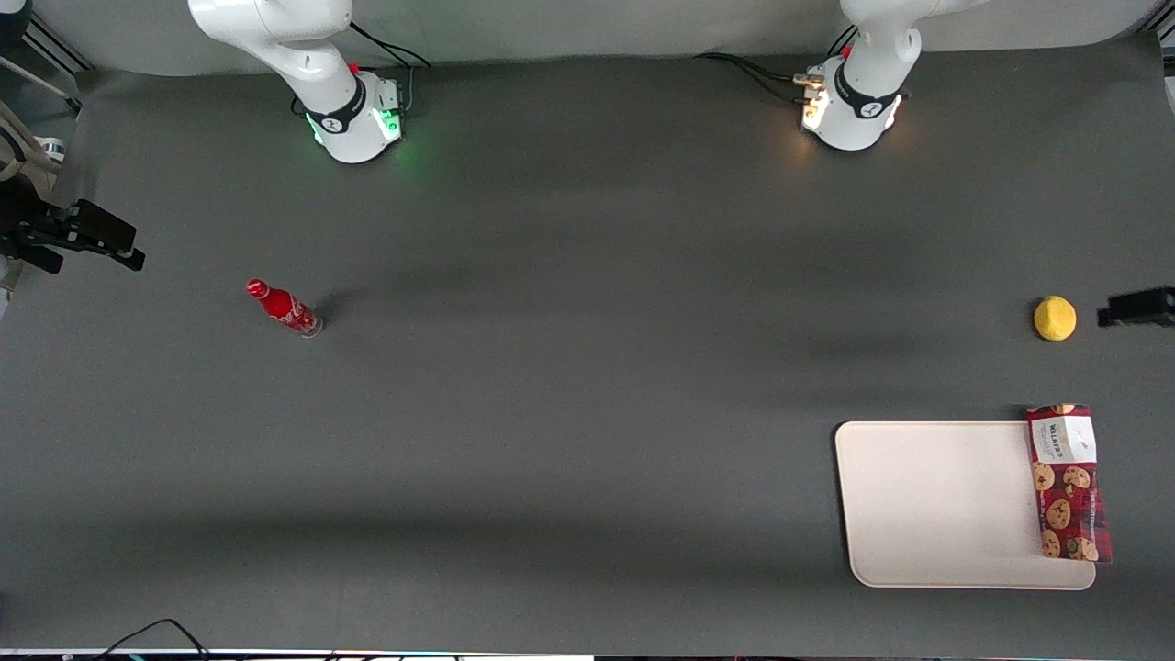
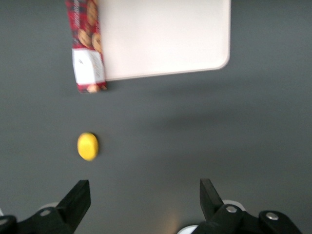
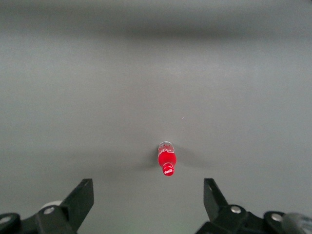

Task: Place red cookie box on tray

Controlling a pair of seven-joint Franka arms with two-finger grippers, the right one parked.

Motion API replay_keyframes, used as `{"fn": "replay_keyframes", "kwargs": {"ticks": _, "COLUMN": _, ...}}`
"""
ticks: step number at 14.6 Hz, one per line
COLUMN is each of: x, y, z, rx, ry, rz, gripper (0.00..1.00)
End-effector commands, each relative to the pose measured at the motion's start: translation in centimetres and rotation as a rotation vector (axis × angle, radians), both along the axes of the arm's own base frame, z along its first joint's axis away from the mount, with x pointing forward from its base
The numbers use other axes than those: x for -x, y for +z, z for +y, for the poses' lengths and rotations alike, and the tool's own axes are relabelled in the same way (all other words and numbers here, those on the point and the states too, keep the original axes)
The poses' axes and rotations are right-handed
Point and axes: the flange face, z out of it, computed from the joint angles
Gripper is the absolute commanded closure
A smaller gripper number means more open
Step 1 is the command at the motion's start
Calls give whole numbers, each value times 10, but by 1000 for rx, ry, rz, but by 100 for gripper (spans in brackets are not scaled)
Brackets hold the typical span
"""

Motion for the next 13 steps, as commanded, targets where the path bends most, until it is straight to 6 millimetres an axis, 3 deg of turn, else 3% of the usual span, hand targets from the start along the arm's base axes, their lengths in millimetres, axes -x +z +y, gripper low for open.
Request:
{"fn": "replay_keyframes", "kwargs": {"ticks": 1, "x": 79, "y": 5, "z": -39, "rx": 22, "ry": 56, "rz": 33, "gripper": 0}}
{"fn": "replay_keyframes", "kwargs": {"ticks": 4, "x": 122, "y": -6, "z": -61, "rx": 15, "ry": 34, "rz": 8, "gripper": 0}}
{"fn": "replay_keyframes", "kwargs": {"ticks": 8, "x": 185, "y": -36, "z": -78, "rx": -10, "ry": 11, "rz": -93, "gripper": 0}}
{"fn": "replay_keyframes", "kwargs": {"ticks": 10, "x": 182, "y": -33, "z": -85, "rx": -23, "ry": -10, "rz": -94, "gripper": 0}}
{"fn": "replay_keyframes", "kwargs": {"ticks": 13, "x": 144, "y": -24, "z": -88, "rx": -11, "ry": -43, "rz": -25, "gripper": 0}}
